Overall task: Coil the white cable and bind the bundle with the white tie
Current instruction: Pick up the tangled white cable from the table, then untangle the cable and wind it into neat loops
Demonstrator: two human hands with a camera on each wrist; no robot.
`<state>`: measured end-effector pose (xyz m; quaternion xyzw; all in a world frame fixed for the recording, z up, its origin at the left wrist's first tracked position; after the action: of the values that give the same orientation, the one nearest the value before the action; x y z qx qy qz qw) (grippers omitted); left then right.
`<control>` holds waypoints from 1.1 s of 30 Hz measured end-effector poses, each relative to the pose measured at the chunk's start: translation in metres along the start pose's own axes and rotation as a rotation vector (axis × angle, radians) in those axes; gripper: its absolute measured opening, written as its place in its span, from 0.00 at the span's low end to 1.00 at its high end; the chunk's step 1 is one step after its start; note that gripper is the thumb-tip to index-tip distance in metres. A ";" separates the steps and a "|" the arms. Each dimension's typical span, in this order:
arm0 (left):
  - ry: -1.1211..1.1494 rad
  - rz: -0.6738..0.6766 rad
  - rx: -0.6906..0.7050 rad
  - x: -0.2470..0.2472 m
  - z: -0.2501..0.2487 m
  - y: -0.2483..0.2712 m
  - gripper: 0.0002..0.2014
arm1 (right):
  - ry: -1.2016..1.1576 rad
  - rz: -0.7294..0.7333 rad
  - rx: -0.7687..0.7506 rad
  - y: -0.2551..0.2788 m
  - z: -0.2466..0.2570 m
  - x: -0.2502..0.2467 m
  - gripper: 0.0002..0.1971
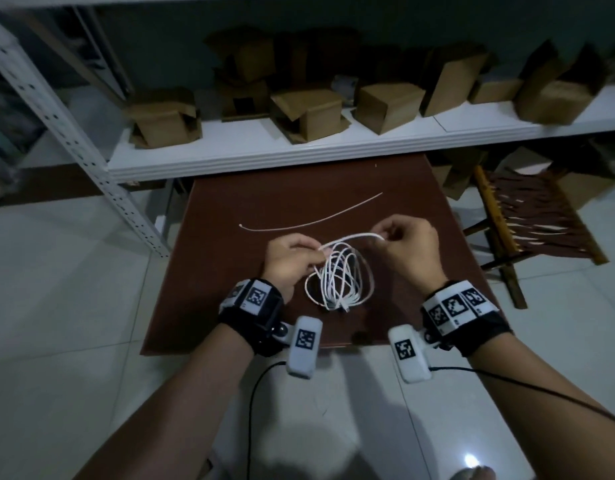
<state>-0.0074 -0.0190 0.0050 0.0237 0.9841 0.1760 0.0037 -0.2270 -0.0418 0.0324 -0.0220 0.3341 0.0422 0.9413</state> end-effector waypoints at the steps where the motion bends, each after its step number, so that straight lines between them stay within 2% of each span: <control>1: 0.002 -0.038 0.067 -0.006 -0.009 0.002 0.09 | -0.009 -0.049 -0.019 0.002 0.004 -0.007 0.05; 5: 0.036 -0.156 0.233 -0.029 -0.032 0.010 0.09 | -0.117 -0.150 -0.116 0.014 0.021 -0.035 0.03; 8: 0.148 -0.232 0.246 -0.045 -0.038 0.014 0.08 | -0.287 -0.153 -0.098 0.021 0.024 -0.050 0.03; 10: 0.207 -0.237 0.232 -0.054 -0.039 0.017 0.07 | -0.393 -0.122 -0.074 0.024 0.025 -0.053 0.04; 13: 0.194 -0.153 0.224 -0.051 -0.043 0.025 0.08 | -0.457 -0.050 -0.033 0.025 0.032 -0.041 0.04; 16: 0.188 -0.084 0.262 -0.034 -0.048 0.028 0.14 | -0.512 0.124 -0.001 0.024 0.050 -0.014 0.02; 18: 0.171 -0.046 0.253 -0.022 -0.054 0.028 0.15 | -0.597 0.270 -0.037 0.025 0.067 0.004 0.10; 20: 0.155 0.012 0.242 -0.012 -0.062 0.028 0.13 | -0.613 0.355 -0.110 0.021 0.079 0.020 0.19; 22: 0.140 0.069 0.246 -0.007 -0.069 0.031 0.10 | -0.538 0.356 -0.177 0.015 0.082 0.031 0.26; 24: 0.125 0.113 0.257 -0.006 -0.072 0.034 0.09 | -0.414 0.306 -0.234 0.010 0.079 0.037 0.28; 26: 0.112 0.141 0.253 -0.009 -0.070 0.037 0.12 | -0.298 0.286 -0.282 0.006 0.076 0.039 0.21; 29: 0.082 0.150 0.209 -0.014 -0.066 0.039 0.13 | -0.194 0.276 -0.284 0.004 0.072 0.038 0.04; 30: 0.066 0.148 0.196 -0.015 -0.066 0.040 0.14 | -0.188 0.264 -0.277 0.003 0.069 0.035 0.03; 33: 0.069 0.155 0.173 -0.015 -0.070 0.041 0.14 | -0.222 0.176 -0.240 0.002 0.060 0.018 0.06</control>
<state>0.0086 -0.0061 0.0850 0.0940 0.9903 0.0910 -0.0458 -0.1754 -0.0346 0.0671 -0.1004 0.2212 0.1660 0.9557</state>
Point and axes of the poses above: each hand's wrist, its own y-axis away from the middle knuckle, its own x-axis out of the palm, z = x × y, the point moved 2 cm from there along -y, towards the middle knuckle, and after that the axes turned 14 degrees about z, right-handed, at the moved point
